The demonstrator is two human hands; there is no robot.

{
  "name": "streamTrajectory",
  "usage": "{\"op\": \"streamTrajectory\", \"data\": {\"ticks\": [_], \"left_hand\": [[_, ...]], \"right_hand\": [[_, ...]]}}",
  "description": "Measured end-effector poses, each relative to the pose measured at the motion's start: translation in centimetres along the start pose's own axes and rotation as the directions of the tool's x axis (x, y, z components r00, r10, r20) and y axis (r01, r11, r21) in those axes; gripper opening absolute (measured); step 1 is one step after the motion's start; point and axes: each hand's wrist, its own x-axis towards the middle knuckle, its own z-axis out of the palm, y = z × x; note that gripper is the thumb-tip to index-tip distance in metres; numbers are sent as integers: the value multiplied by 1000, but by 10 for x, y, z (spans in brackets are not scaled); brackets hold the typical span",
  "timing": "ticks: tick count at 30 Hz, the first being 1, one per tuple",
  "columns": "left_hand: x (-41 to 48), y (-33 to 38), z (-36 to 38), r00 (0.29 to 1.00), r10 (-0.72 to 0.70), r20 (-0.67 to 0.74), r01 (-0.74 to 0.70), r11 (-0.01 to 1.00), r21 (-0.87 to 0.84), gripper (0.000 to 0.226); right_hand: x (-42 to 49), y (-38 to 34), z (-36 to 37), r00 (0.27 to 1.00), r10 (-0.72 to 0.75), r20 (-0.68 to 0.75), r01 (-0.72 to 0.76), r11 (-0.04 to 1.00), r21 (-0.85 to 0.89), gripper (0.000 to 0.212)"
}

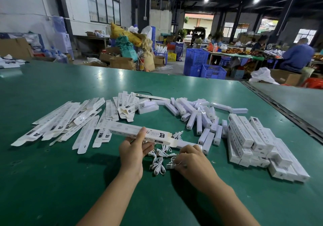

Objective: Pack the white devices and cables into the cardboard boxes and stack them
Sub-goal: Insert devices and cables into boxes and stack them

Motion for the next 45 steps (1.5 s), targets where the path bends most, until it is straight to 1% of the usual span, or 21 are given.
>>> {"op": "streamTrajectory", "data": {"ticks": [4, 8, 11, 15, 21, 25, 28, 29, 34, 40, 45], "left_hand": [[2, 0, -1, 1000, -7, -13, 7, 1000, -12, 10], [3, -1, -1, 1000, -13, -19, 12, 1000, -5, 11], [3, -1, -1, 1000, -16, -18, 16, 1000, -5, 12], [2, -1, -1, 1000, -20, -21, 20, 1000, -1, 12], [2, -1, -1, 999, -29, -28, 29, 1000, 8, 12], [2, -1, -1, 999, -32, -24, 32, 999, 11, 12], [2, -1, -2, 999, -38, -23, 38, 999, 21, 12], [1, -1, -2, 999, -40, -22, 41, 999, 23, 13], [-1, 0, -1, 999, -45, -13, 45, 999, 16, 11], [0, 1, -2, 999, -51, -12, 51, 999, 19, 10], [1, 1, -1, 998, -56, -4, 56, 998, 18, 10]], "right_hand": [[-1, -2, -2, 1000, -15, 25, 14, 998, 64, 9], [-3, -2, -4, 996, -56, 70, 45, 988, 148, 18], [-4, -2, -5, 999, -46, 23, 41, 984, 175, 15], [-3, -6, 1, 999, 20, 44, -28, 981, 194, 35], [-5, -11, 9, 989, 144, 32, -148, 974, 172, 40], [-8, -15, 12, 988, 149, 49, -155, 976, 152, 44], [-11, -20, 16, 985, 157, 69, -164, 980, 112, 60], [-11, -21, 17, 984, 164, 69, -170, 980, 103, 62], [-9, -23, 15, 989, 136, 64, -139, 989, 57, 47], [-6, -18, 9, 993, 75, 87, -78, 996, 34, 39], [-4, -15, 9, 996, 4, 87, 0, 999, -49, 33]]}}
